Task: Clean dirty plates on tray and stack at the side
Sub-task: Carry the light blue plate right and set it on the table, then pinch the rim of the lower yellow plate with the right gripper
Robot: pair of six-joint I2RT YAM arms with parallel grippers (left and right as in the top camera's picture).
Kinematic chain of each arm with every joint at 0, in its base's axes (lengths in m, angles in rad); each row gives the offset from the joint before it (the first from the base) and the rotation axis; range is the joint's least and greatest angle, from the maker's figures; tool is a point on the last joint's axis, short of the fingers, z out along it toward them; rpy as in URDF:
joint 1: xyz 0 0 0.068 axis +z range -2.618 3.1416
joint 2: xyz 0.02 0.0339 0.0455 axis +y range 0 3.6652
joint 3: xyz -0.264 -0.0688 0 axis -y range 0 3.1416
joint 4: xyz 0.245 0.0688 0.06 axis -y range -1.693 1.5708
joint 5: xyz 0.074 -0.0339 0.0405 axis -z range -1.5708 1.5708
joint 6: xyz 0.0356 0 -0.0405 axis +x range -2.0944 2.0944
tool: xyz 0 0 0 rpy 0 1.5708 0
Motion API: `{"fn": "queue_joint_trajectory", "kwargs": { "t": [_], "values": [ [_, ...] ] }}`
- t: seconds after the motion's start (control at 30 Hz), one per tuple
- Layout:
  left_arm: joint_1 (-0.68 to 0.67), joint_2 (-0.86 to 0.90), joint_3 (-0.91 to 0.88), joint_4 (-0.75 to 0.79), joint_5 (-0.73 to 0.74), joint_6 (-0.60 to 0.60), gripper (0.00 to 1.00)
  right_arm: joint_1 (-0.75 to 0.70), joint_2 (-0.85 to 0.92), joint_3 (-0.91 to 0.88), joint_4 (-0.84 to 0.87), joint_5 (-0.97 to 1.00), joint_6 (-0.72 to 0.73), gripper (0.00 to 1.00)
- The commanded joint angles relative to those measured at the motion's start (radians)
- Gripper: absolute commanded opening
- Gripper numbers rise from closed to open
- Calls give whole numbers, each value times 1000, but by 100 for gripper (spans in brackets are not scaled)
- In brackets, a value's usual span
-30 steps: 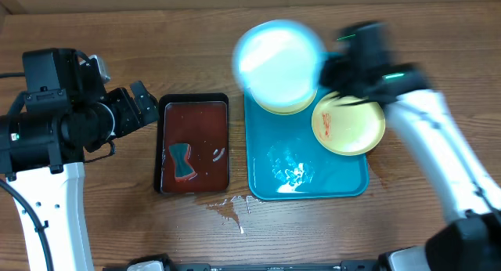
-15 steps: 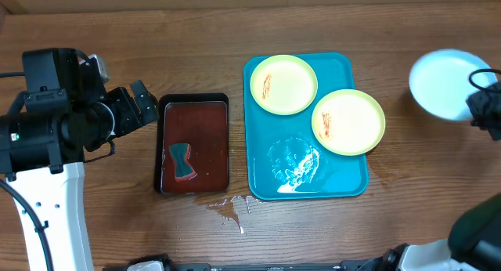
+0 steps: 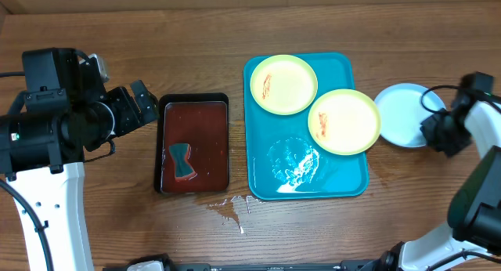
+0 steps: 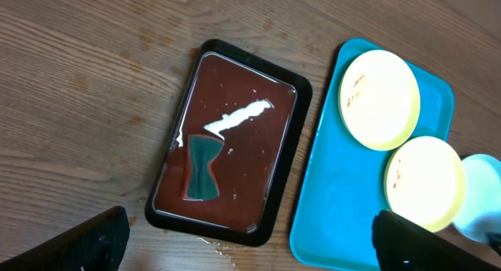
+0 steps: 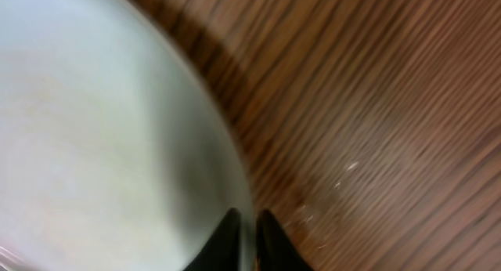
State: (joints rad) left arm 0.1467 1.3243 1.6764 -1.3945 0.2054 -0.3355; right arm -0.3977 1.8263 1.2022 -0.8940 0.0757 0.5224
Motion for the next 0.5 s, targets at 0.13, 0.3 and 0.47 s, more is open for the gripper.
{"fn": "queue_joint_trajectory", "kwargs": {
  "t": [0.13, 0.3, 0.47],
  "values": [
    [5, -9, 19, 4, -5, 22, 99, 109, -105, 20, -24, 53, -6, 41],
    [5, -9, 19, 5, -5, 22, 100, 171, -171, 19, 0, -136, -172, 43],
    [5, -9, 19, 5, -5, 23, 100, 255, -152, -20, 60, -194, -266, 55]
  ]
}}
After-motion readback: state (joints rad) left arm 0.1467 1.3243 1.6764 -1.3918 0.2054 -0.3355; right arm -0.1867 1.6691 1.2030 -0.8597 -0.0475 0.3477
